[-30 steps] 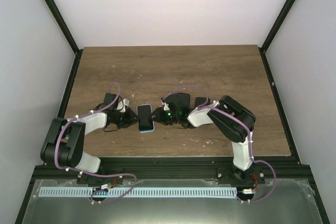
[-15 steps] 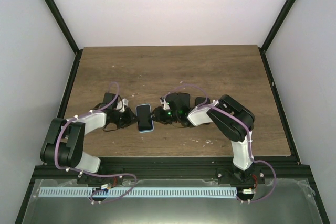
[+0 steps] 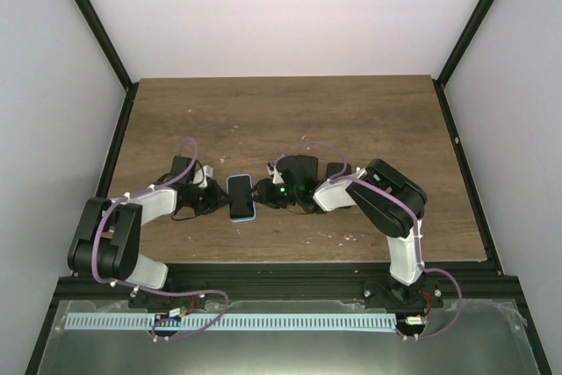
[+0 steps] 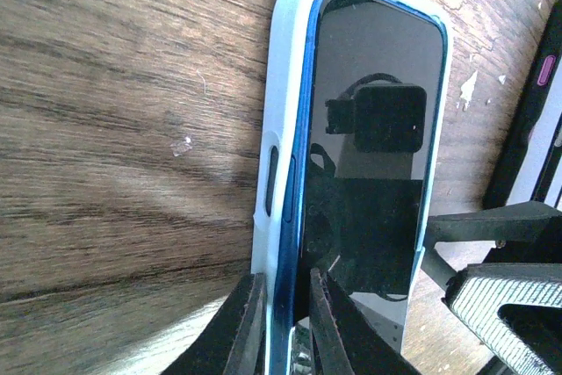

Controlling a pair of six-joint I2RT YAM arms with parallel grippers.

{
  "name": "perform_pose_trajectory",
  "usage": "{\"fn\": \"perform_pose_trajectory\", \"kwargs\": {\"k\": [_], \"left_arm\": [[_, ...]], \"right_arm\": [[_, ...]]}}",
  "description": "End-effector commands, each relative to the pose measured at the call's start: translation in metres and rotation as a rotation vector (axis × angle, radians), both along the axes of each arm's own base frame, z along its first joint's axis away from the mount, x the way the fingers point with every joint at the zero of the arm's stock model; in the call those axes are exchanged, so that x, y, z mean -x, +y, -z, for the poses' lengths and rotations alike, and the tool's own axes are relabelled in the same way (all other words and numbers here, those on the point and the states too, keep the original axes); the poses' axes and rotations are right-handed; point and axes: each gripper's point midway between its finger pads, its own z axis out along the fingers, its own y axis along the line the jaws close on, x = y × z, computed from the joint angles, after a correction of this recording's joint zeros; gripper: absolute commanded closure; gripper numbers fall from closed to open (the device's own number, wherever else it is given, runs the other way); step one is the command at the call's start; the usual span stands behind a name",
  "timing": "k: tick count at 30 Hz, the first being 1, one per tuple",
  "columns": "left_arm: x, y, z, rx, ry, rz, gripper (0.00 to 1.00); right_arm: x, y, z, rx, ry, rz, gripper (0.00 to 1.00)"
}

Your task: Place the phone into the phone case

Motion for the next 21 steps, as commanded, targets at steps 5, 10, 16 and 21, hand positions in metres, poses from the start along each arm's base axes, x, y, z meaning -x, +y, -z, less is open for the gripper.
{"fn": "perform_pose_trajectory", "kwargs": {"k": [5, 10, 16, 21], "left_arm": [[0.019, 0.022, 0.047, -0.117, 0.127, -0.053, 0.85], [0.016, 0.025, 0.042, -0.119, 0.113, -0.068, 0.85], [0.017, 0.027, 0.040, -0.129, 0.108, -0.067, 0.84], [0.018, 0.025, 0.041, -0.113, 0.113, -0.064, 0.83]], "right_arm": [[0.000, -0.006, -0.006, 0.078, -0.037, 0.051, 0.59], [-0.004, -0.011, 0.003, 0.122, -0.039, 0.073, 0.55], [-0.001, 0.005, 0.013, 0.119, -0.013, 0.002, 0.55], [0.010, 0.024, 0.012, 0.043, 0.004, -0.071, 0.55]]}}
